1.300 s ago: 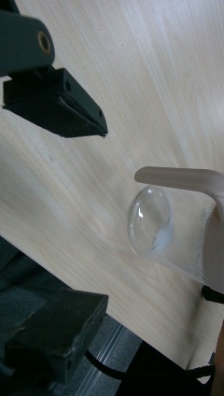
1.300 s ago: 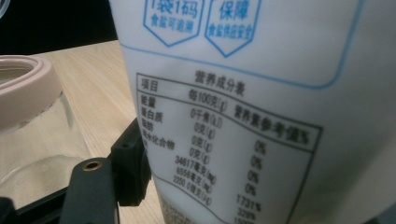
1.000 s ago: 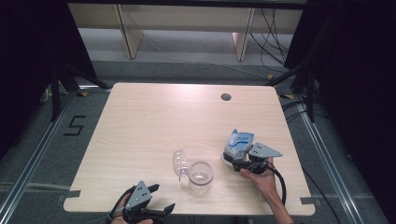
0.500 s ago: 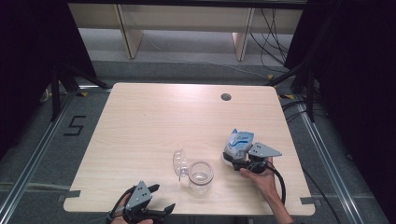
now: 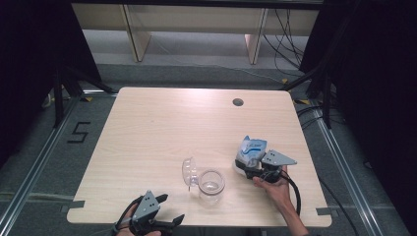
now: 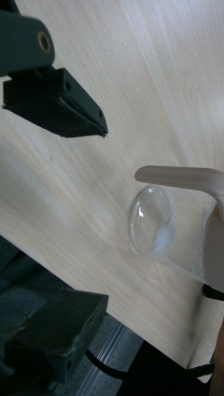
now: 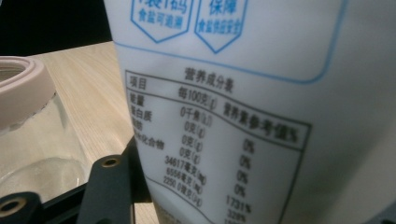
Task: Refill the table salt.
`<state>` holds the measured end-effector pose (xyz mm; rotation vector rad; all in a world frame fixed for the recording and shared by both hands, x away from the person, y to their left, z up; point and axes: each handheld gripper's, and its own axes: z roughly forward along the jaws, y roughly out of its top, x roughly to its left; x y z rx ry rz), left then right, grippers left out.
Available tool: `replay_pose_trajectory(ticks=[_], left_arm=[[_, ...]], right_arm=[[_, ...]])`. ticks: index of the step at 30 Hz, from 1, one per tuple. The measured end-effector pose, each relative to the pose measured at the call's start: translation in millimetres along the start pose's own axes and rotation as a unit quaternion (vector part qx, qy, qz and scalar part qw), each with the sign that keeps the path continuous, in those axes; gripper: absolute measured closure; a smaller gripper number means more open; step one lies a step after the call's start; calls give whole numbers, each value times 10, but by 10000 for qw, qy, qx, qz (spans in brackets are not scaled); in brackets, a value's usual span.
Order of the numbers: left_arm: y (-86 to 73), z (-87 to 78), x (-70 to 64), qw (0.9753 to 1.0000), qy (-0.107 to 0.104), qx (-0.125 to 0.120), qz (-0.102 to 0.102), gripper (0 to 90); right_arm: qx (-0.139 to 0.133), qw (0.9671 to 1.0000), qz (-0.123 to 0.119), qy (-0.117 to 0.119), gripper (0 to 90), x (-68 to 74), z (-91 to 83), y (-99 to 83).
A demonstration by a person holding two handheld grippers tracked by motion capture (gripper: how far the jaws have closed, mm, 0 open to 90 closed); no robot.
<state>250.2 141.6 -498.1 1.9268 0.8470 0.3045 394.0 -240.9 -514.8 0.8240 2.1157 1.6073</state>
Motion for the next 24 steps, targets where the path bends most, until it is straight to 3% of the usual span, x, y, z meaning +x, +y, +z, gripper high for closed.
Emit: replay_pose_trajectory(ticks=[3, 5, 6, 8, 9, 10, 13, 15, 16, 17, 18, 20, 22, 23, 24], left_arm=[[-1, 6, -3, 10000, -19, -19, -15, 153], [4, 7, 10, 9999, -36, -12, 104, 153], [4, 7, 8, 10000, -39, -14, 89, 153], [5, 5, 9, 9999, -37, -17, 100, 153], [5, 4, 9, 10000, -36, -16, 91, 154], [6, 3, 9, 10000, -35, -20, 90, 154], [8, -2, 8, 10000, -12, -3, 98, 154], [8, -1, 7, 10000, -12, -9, 98, 155], [9, -5, 11, 9999, -9, 13, 129, 155], [9, -6, 11, 9999, -9, 8, 122, 155], [9, -6, 12, 9999, -10, 7, 124, 155], [10, -8, 12, 9999, -9, 10, 121, 155], [10, -7, 12, 9999, -13, 10, 121, 155], [10, -6, 12, 9999, -12, 9, 121, 155], [10, -6, 12, 9999, -11, 10, 123, 155]], right_arm=[[65, 10000, -36, 36, 434, -6, -5, 9], [57, 10000, -48, 39, 437, -2, -2, 10], [-39, 9999, -15, -137, 438, 16, 6, 5], [35, 9999, -144, -32, 442, 0, 5, 19], [54, 10000, -5, -55, 446, 24, -2, 16], [16, 9999, -111, -98, 448, 22, 6, 19], [76, 9999, -26, -139, 452, 45, 0, 24], [82, 9996, -131, -225, 455, 39, -3, 29], [84, 9997, 3, -233, 456, 62, -4, 26], [43, 9993, -231, -288, 456, 27, -4, 34], [82, 9995, -75, -280, 457, 54, -8, 31], [105, 9995, 19, -296, 459, 82, -10, 31], [95, 9994, -172, -288, 459, 68, 2, 38], [128, 9995, -87, -285, 459, 87, -3, 37], [125, 9992, -222, -294, 459, 69, -2, 43]])
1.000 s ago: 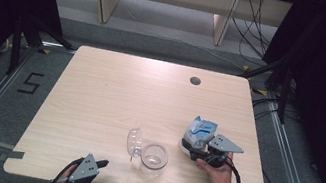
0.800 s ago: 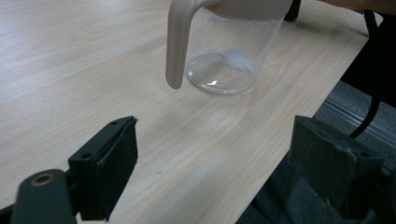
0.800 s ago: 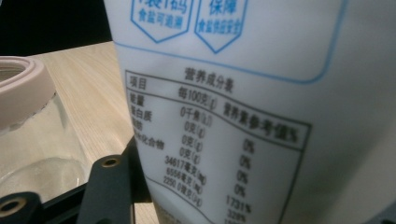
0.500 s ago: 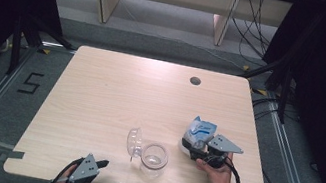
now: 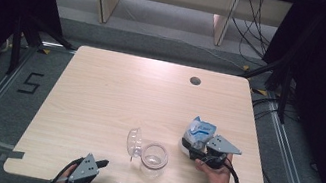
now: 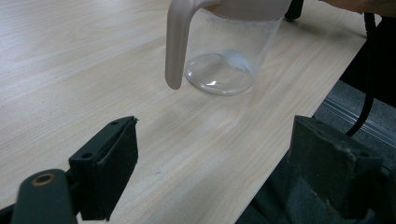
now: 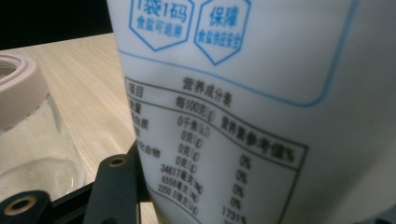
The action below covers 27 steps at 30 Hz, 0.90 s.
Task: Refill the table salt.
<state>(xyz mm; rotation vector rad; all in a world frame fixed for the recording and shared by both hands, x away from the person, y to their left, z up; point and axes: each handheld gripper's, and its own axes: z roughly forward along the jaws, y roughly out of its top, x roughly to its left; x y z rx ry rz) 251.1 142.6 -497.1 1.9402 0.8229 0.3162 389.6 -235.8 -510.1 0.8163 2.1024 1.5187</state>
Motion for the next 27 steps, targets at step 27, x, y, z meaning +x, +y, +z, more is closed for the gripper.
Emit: replay_pose_trajectory(ticks=[27], left_arm=[[-6, 10, -6, 10000, -27, -6, 4, 155]], right_arm=[[11, 9997, 174, 176, 417, -10, 61, -34]])
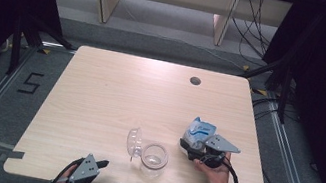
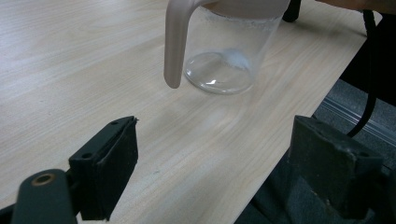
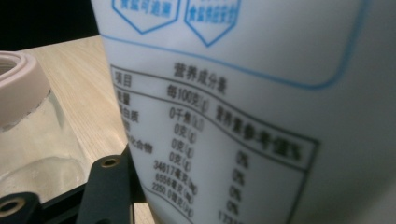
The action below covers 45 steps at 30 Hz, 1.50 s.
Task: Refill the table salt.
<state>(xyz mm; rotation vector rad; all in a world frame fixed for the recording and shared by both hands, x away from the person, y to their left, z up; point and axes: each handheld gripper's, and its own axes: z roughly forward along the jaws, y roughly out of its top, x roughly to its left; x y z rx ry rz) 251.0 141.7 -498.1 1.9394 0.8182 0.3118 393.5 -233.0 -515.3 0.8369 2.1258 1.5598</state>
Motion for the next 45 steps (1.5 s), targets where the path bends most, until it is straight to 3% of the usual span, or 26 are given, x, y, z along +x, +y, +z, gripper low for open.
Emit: replay_pose_trajectory(ticks=[2, 4, 6, 8, 11, 13, 14, 16, 18, 19, 20, 21, 22, 25, 26, 27, 30, 31, 33, 34, 35, 38, 40, 41, 43, 45], left_arm=[[0, -2, -1, 10000, 18, 13, 2, 155], [-1, -1, 0, 10000, 2, 3, -1, 155], [1, -3, -2, 10000, 27, 24, 3, 155], [0, 0, 2, 10000, 3, 2, -10, 155], [3, -3, 3, 10000, 14, -18, -19, 155], [3, -5, 2, 10000, 21, -15, -18, 155], [2, -2, 4, 10000, 3, -20, -17, 155], [1, -1, 1, 10000, 5, -21, -29, 155], [2, -2, -3, 10000, 12, -28, -54, 155], [5, -5, -3, 10000, 22, -17, -40, 155], [6, -6, 3, 10000, 18, -11, -15, 155], [7, -10, 8, 10000, 24, 13, 8, 155], [7, -10, 7, 10000, 25, 15, -5, 155], [8, -12, 10, 10000, 25, 8, 13, 155], [2, -9, -1, 9999, 16, -5, -111, 155], [4, -10, 4, 10000, 27, -8, -79, 155], [3, -10, 2, 9999, 19, -11, -100, 155], [4, -10, 4, 10000, 27, -11, -76, 155], [5, -9, 2, 10000, 22, -2, -78, 155], [6, -11, 2, 10000, 30, 8, -64, 155], [4, -9, 1, 10000, 20, -5, -77, 155], [3, -10, 2, 9999, 18, -14, -100, 155], [3, -10, 2, 9999, 18, -15, -100, 155], [3, -10, 5, 10000, 25, -10, -74, 155], [6, -11, 10, 10000, 8, -8, 10, 155], [7, -11, 9, 10000, 33, 3, 11, 155]], right_arm=[[-72, 9999, -117, -12, 423, -14, 15, 1], [10, 10000, -60, -33, 435, -8, 1, 3], [-78, 9998, -122, -105, 446, -8, 7, 0], [57, 10000, -34, 4, 452, 12, -9, -1], [-9, 9999, -123, -40, 458, 13, -6, -1], [-55, 9991, -353, -206, 461, 0, -13, 11], [48, 9997, -211, -88, 461, 18, -16, 12], [60, 9998, -103, -170, 463, 48, -35, 11], [-3, 9983, -462, -355, 463, 2, -37, 25], [24, 9995, -168, -251, 463, 53, -51, 28], [10, 9991, -376, -206, 464, 26, -53, 44], [-72, 9986, -421, -316, 463, 24, -59, 51], [-2, 9990, -271, -347, 463, 46, -76, 50], [-53, 9977, -548, -387, 463, 48, -98, 89], [28, 9985, -360, -405, 463, 89, -117, 93], [-144, 9970, -595, -471, 463, 63, -108, 101], [-24, 9967, -703, -415, 463, 87, -142, 121], [-71, 9968, -638, -472, 463, 111, -145, 119], [-42, 9950, -868, -500, 463, 113, -149, 131], [-37, 9955, -797, -512, 463, 138, -155, 136], [-76, 9938, -979, -524, 463, 134, -144, 145], [-51, 9925, -1106, -518, 464, 165, -133, 159], [-111, 9897, -1335, -509, 464, 176, -123, 172], [-32, 9903, -1323, -428, 464, 193, -126, 177], [-22, 9883, -1461, -438, 464, 214, -124, 192], [-56, 9837, -1723, -510, 465, 202, -107, 206]])
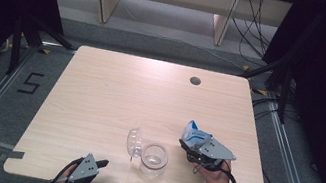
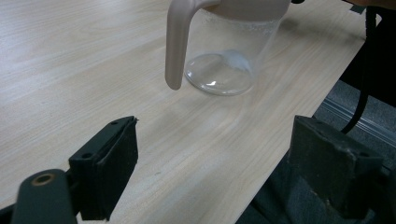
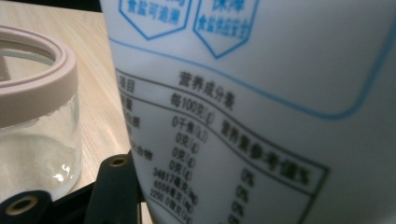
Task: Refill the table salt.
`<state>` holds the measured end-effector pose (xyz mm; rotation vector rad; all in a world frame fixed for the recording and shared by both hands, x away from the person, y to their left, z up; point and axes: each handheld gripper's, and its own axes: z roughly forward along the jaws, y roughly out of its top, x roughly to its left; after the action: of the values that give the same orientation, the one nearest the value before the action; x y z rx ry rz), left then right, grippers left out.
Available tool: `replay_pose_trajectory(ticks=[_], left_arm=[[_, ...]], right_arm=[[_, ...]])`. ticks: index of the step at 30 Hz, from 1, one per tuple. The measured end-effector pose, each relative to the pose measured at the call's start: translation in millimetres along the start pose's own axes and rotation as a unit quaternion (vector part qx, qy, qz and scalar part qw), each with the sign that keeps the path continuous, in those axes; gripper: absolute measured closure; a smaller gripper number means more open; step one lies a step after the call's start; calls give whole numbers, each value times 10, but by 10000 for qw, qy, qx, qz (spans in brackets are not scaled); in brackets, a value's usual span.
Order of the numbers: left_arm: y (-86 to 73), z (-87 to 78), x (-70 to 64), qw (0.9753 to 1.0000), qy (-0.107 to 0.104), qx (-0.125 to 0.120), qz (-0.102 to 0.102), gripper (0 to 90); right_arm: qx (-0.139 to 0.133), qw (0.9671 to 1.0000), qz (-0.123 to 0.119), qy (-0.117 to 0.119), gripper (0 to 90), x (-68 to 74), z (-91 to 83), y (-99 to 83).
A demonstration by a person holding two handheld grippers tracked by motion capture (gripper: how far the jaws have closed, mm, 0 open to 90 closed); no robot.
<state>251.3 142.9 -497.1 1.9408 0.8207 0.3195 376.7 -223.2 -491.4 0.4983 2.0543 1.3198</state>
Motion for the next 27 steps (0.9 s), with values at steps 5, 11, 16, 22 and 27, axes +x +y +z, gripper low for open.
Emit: replay_pose_trajectory(ticks=[5, 11, 16, 22, 27], left_arm=[[-6, 15, -9, 10000, -21, -32, -71, 155], [-6, 6, -10, 9999, 8, 14, -105, 154], [-5, 5, -9, 9999, 1, 13, -100, 155], [-5, 8, -16, 9999, -2, -10, -127, 154], [-2, 2, -11, 10000, 6, 6, -90, 154]], right_arm=[[-15, 9998, -187, 29, 465, 7, 22, 30], [-4, 9994, -337, -34, 465, 52, 45, 73], [144, 9977, -660, -59, 466, 90, 56, 102], [214, 9952, -950, -122, 466, 122, 73, 124], [250, 9939, -1062, -177, 467, 162, 82, 158]])
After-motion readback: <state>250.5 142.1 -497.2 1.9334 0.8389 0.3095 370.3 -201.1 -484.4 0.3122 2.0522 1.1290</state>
